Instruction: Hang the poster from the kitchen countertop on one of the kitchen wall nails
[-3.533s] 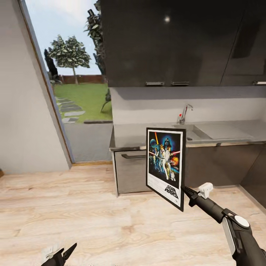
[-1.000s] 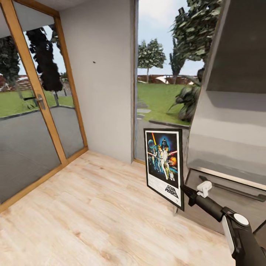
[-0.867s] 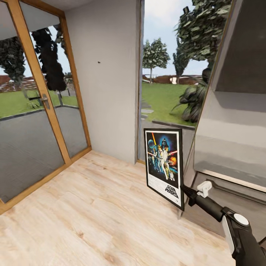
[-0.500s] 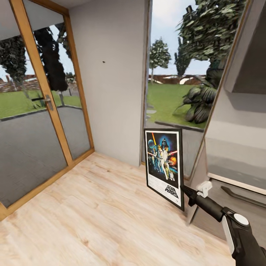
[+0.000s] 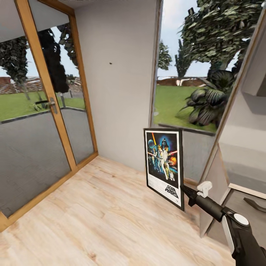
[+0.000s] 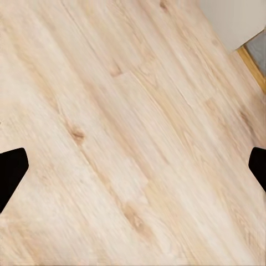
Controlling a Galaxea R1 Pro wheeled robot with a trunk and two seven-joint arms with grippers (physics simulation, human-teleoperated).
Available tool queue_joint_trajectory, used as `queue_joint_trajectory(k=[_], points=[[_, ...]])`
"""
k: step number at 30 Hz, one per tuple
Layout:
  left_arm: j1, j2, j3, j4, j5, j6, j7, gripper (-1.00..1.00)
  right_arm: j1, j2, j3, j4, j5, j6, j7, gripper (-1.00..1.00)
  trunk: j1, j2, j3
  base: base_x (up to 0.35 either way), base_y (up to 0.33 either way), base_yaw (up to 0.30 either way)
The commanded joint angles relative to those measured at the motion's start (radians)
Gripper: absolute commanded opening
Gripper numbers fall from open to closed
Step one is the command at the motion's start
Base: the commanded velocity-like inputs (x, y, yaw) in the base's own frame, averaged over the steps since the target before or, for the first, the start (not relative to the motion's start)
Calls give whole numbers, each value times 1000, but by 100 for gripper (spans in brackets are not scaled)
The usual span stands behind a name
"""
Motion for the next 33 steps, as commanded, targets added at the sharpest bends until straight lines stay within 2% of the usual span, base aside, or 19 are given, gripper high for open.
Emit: queue_joint_trajectory(k=[1,9,33], points=[[-1,1,-9,0,9,-4,-3,100,-1,1,-3,-2,5,5,9,-100,1,-2,-1,240,301,0],[-1,1,-8,0,9,-4,-4,100,-1,1,-3,-2,5,5,9,-100,1,-2,9,235,303,0],[-1,0,-9,0,9,-4,-4,100,-1,2,0,1,5,4,9,-100,1,-2,11,221,307,0]])
